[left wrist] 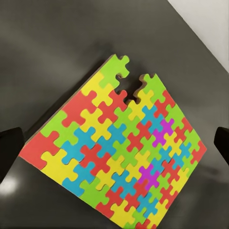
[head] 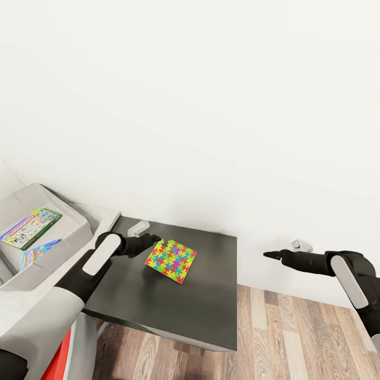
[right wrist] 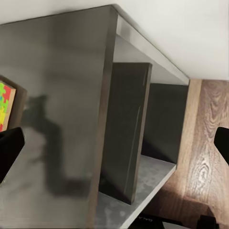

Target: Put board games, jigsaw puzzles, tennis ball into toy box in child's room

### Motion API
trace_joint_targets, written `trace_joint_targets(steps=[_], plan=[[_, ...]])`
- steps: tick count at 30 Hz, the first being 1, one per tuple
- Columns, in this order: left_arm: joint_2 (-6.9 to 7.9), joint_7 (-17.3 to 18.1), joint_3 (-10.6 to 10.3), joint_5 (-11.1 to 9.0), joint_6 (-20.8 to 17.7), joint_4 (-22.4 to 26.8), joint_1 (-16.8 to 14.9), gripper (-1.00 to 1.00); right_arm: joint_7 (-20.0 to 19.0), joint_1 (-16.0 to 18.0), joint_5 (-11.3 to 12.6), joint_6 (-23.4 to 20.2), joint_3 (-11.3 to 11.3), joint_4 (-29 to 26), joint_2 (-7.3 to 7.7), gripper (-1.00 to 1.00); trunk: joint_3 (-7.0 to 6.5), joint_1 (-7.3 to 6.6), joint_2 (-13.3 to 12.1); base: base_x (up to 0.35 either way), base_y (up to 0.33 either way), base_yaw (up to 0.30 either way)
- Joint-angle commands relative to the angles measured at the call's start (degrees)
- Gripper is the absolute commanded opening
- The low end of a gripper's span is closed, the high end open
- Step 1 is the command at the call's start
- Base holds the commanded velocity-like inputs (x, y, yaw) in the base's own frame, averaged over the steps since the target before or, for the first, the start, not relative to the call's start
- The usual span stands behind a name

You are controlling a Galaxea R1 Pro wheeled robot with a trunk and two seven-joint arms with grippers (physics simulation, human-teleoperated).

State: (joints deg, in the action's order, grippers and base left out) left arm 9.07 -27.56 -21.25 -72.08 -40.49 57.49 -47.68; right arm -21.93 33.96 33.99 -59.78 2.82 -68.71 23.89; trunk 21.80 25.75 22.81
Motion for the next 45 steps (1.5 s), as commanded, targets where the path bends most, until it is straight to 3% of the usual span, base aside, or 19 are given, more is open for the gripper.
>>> trace_joint_targets(steps=[1,25,36,43,45], plan=[[0.06,-0.56,-0.17,-0.6,0.06,0.08,-0.06,1.0,-0.59,0.05,-0.56,-0.22,0.08,-0.02,-0.01,1.0,0.1,0.03,0.11,0.0,0.0,-0.001],[0.38,-0.74,0.07,-0.6,0.22,0.07,0.12,1.0,-0.52,0.05,-0.74,-0.22,-0.09,-0.02,-1.27,1.0,0.1,0.03,0.11,0.0,-0.035,0.0],[0.71,-0.76,0.07,-0.6,0.29,0.07,0.13,1.0,-0.49,0.05,-2.29,-0.22,-0.16,-0.02,-1.9,1.0,0.1,0.03,0.11,0.0,-0.002,0.0],[2.85,-0.5,0.19,-0.48,0.76,-0.4,-0.06,1.0,-0.53,0.05,-2.92,-0.22,-0.18,-0.02,-2.21,1.0,0.1,0.03,0.11,0.0,0.0,0.09],[4.49,-0.37,0.64,-0.25,1.52,-0.61,-0.31,1.0,-0.55,0.05,-3.03,-0.22,-0.16,-0.02,-2.29,1.0,0.1,0.03,0.11,0.0,0.0,0.119]])
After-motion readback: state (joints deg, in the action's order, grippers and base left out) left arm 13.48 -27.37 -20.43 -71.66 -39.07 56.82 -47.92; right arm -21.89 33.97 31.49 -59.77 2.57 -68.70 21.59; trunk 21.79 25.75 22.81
